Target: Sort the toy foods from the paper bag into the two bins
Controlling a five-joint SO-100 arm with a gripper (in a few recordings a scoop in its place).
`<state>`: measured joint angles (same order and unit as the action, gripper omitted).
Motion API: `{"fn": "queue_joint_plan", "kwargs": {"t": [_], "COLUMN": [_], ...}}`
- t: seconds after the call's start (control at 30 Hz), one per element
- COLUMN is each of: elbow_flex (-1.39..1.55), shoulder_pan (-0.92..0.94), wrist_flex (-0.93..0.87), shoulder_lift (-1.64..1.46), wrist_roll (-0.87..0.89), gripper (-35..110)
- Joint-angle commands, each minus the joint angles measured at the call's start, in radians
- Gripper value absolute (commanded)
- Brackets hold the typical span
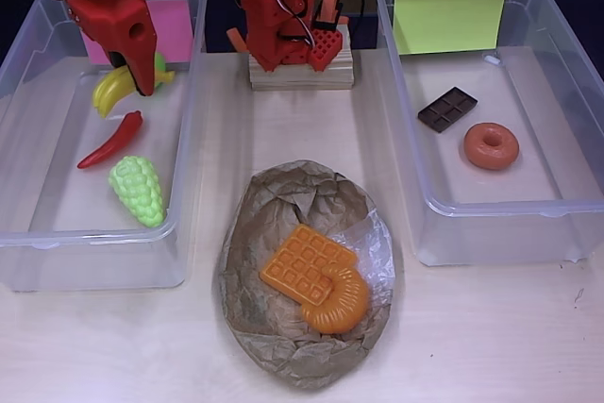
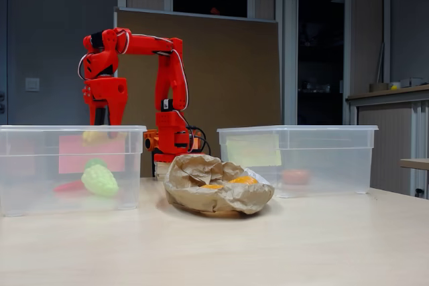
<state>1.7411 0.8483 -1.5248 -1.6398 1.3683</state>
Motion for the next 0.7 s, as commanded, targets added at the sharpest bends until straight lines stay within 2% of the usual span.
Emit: {"fn": "queue_joint_plan", "kwargs": {"t": [0.0, 0.3, 0.47, 0.67], "elbow_flex": [0.029, 0.054, 0.055, 0.057], "shoulder_pan": [0.026, 0.018, 0.011, 0.003], "wrist_flex": [0.000, 0.041, 0.074, 0.100], "shoulder_lift": [0.014, 0.112, 0.172, 0.230], "wrist_roll": [0.041, 0.051, 0.041, 0.040], "gripper": [14, 4, 20, 28]}}
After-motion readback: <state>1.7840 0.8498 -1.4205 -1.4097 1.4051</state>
